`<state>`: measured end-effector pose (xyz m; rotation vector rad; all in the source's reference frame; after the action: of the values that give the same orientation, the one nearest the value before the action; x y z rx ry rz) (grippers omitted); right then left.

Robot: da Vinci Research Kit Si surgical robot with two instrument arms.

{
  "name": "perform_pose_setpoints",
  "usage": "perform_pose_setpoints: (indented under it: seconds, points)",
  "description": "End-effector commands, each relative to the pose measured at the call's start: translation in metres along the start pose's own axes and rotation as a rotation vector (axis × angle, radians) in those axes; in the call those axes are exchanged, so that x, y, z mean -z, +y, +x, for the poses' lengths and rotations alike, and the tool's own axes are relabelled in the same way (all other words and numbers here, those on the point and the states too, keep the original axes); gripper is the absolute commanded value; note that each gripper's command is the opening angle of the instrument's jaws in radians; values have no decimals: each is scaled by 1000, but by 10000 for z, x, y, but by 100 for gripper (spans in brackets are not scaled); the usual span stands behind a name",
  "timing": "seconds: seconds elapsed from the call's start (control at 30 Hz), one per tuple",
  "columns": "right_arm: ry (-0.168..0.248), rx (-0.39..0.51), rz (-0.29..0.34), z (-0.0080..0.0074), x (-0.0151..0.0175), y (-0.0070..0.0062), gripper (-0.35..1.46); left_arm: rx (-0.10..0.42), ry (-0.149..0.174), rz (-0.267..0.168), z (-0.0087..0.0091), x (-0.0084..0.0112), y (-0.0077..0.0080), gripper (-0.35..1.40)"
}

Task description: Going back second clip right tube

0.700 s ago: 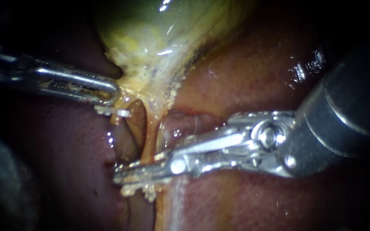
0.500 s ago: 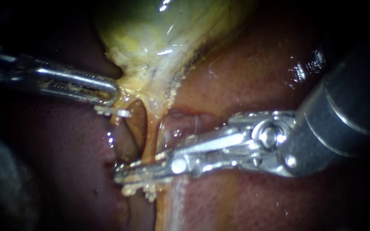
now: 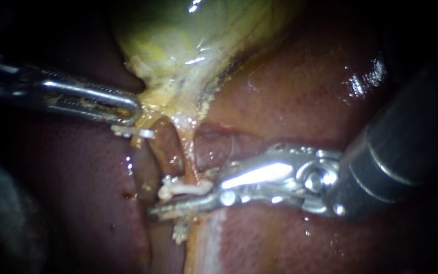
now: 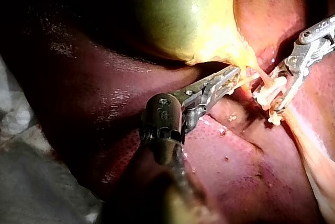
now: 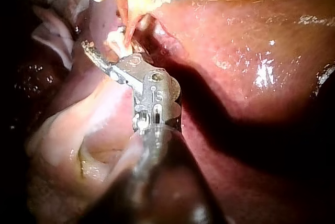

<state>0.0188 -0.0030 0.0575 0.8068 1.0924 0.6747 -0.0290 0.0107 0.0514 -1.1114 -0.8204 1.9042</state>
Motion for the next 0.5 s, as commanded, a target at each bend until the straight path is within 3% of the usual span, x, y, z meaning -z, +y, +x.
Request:
perform_pose_setpoints:
  seconds: [0.03,0.23,0.5]
  points:
    - [2,23,-3,0,4,4,50,0,0,0,0,0,0,-35]
    - [15,144,-13,-2,25,13,50,0,0,0,0,0,1,-35]
    - [18,304,4,-4,81,4,50,0,0,-1,0,1,1,-35]
